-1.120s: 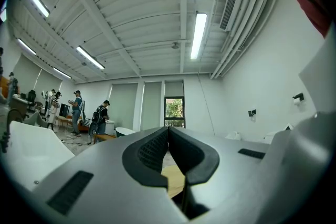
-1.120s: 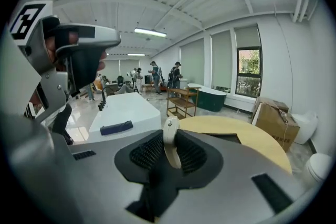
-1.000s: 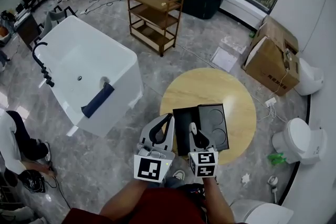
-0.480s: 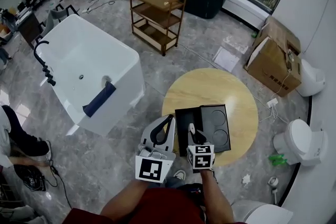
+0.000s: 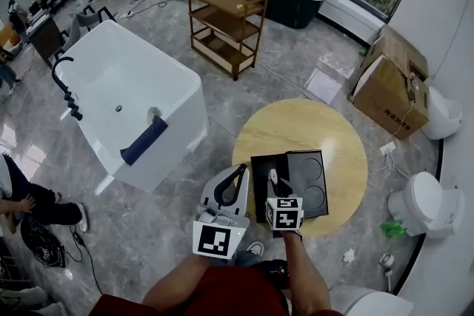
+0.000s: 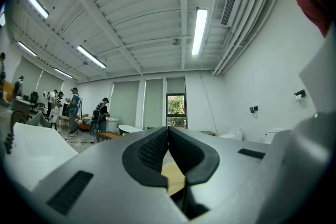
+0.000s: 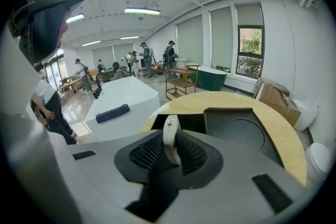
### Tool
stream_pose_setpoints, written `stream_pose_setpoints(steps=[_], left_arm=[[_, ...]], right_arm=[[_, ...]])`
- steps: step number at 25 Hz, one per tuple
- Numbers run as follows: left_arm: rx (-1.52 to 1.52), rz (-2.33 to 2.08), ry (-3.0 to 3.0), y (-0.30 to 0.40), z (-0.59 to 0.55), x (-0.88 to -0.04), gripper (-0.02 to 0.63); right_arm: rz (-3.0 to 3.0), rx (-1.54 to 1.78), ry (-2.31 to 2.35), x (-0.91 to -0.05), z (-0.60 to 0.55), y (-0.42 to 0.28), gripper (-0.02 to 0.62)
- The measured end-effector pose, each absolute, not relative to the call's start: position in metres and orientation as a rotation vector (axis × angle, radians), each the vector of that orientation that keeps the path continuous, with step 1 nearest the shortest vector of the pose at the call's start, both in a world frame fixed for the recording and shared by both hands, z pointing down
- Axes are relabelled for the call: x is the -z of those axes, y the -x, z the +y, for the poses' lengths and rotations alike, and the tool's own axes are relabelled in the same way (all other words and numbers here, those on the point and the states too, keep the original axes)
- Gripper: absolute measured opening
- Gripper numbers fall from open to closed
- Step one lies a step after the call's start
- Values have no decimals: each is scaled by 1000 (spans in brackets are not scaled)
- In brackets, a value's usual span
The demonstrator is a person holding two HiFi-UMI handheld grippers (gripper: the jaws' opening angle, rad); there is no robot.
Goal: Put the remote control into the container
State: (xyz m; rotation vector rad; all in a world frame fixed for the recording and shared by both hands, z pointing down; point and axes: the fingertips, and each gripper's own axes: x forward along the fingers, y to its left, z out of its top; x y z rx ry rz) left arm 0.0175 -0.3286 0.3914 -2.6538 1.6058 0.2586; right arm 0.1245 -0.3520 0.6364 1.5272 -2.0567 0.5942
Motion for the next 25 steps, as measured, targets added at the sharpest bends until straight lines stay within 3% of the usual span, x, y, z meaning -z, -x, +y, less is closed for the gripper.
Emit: stream_pose_setpoints(steps=[25], left_arm=[[-255,1608,2653,-16,-331,-395,15]], right_arm=[[-2070,-560,-1530,-639,-343,-121,98]])
